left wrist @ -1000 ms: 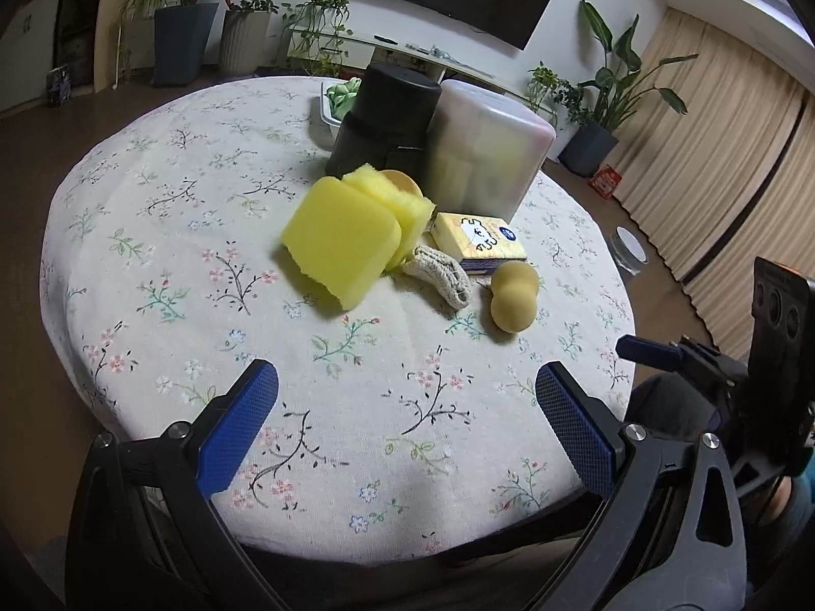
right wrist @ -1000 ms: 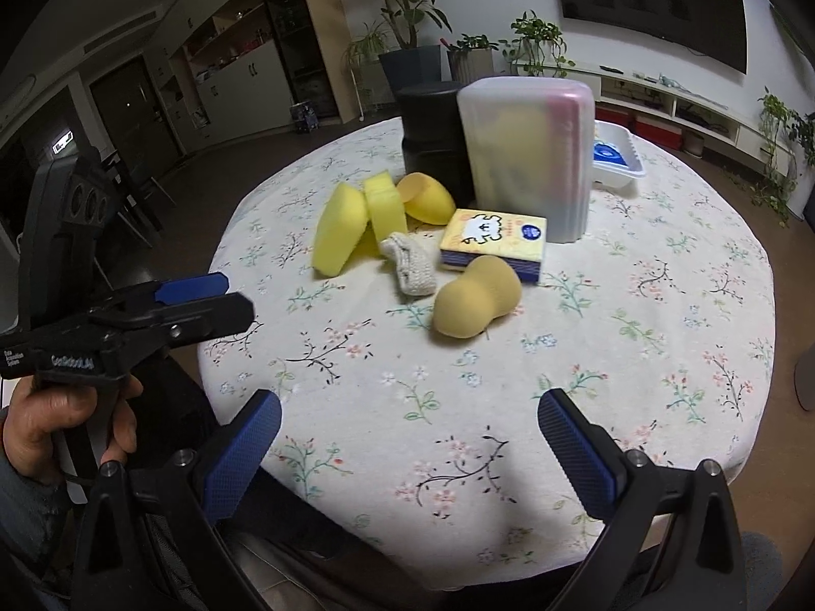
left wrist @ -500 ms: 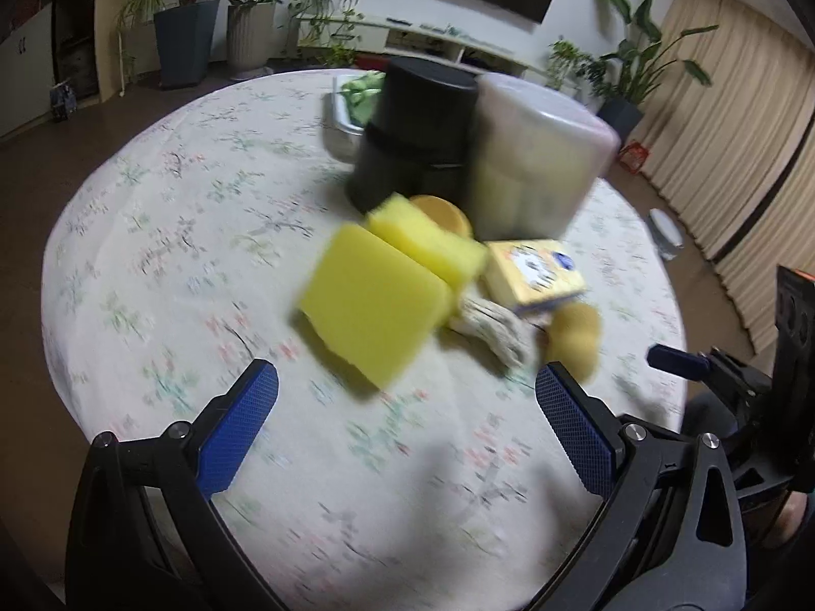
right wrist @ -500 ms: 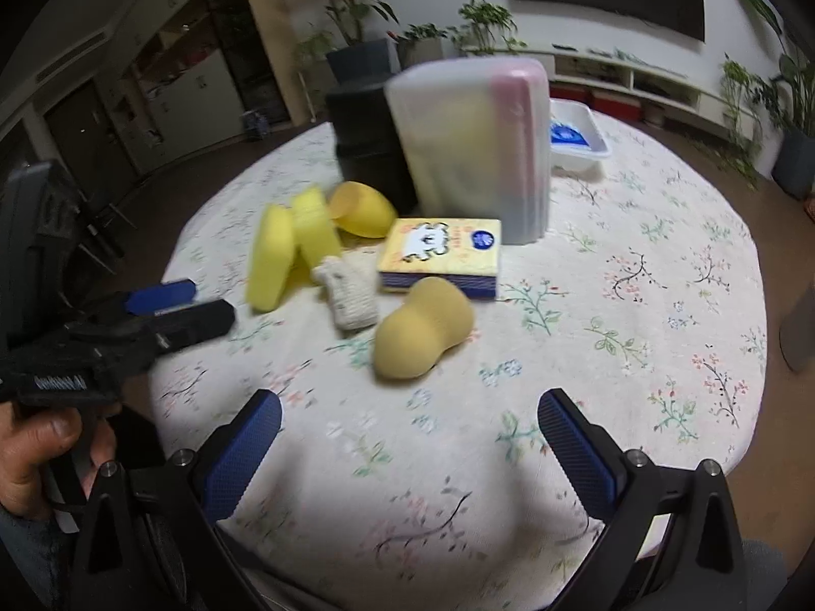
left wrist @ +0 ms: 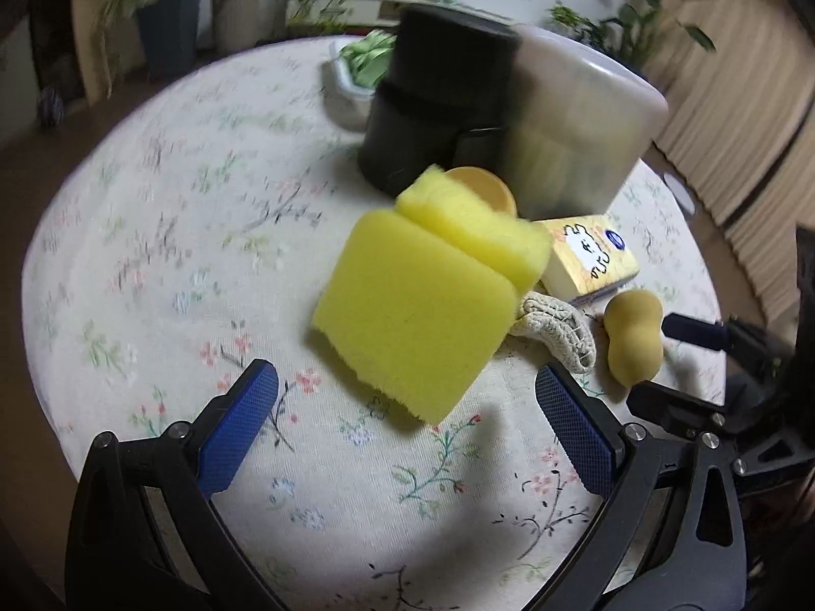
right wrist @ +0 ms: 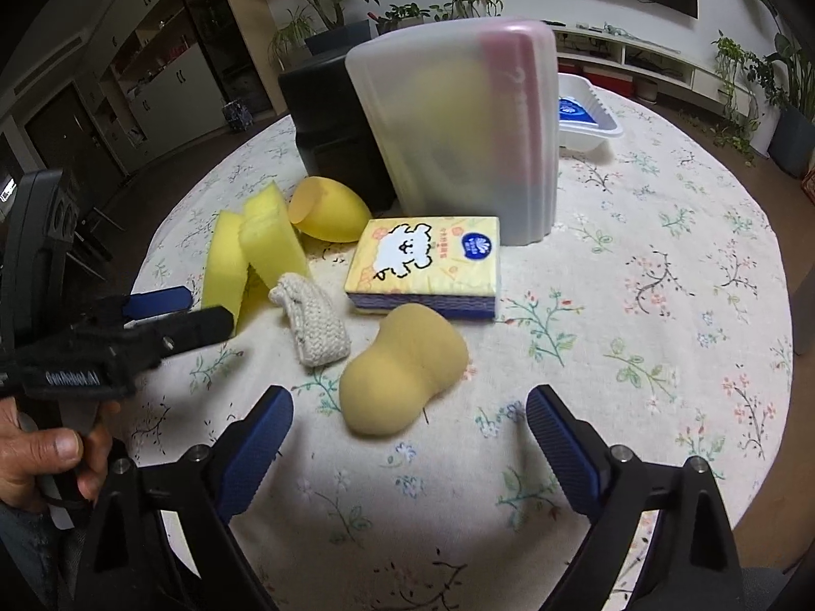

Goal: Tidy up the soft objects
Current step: 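Reach the left tool to a yellow sponge while the right tool reaches the beige gourd sponge, then close the left tool on the yellow sponge while the right tool grips the gourd sponge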

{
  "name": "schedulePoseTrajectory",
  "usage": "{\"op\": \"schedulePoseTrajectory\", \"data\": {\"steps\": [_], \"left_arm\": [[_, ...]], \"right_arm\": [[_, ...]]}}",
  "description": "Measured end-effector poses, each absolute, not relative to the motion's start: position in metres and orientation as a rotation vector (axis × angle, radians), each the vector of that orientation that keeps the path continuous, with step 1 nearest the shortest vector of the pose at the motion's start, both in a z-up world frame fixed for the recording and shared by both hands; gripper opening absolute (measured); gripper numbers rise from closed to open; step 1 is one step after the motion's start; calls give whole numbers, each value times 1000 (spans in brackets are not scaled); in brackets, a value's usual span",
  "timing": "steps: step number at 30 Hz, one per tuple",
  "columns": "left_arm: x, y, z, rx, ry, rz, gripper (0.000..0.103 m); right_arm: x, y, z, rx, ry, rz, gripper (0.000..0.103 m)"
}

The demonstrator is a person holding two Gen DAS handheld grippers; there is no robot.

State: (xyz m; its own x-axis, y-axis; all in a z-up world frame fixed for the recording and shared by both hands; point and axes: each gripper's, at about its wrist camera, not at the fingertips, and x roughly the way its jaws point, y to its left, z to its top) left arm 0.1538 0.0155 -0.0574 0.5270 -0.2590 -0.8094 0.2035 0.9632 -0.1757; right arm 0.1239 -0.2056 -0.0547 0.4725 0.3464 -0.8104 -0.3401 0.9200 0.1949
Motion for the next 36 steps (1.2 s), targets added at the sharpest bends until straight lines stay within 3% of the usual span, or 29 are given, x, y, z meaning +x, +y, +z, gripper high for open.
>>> {"op": "schedulePoseTrajectory", "data": {"steps": [6, 20, 25, 27, 29, 34, 36], "left_arm": [[173, 25, -57, -122, 1012, -357, 103], [182, 25, -64, -78, 1028, -300, 101], [176, 13, -59, -15, 987, -333, 100], [176, 11, -60, 4, 990, -341, 93], [178, 12, -63, -6, 1004, -353, 73], [178, 20, -63, -35, 990, -347, 64], [178, 21, -62, -39, 987, -345, 61]], "right_arm": [[130, -204, -62, -8, 1009, 394, 84], [135, -194, -65, -58, 992, 382, 83], [134, -193, -64, -83, 978, 368, 72], [135, -192, -64, -86, 975, 373, 69], [134, -191, -64, -94, 972, 373, 68], [132, -188, -64, -111, 963, 377, 64], [131, -187, -64, -111, 960, 388, 58]]}}
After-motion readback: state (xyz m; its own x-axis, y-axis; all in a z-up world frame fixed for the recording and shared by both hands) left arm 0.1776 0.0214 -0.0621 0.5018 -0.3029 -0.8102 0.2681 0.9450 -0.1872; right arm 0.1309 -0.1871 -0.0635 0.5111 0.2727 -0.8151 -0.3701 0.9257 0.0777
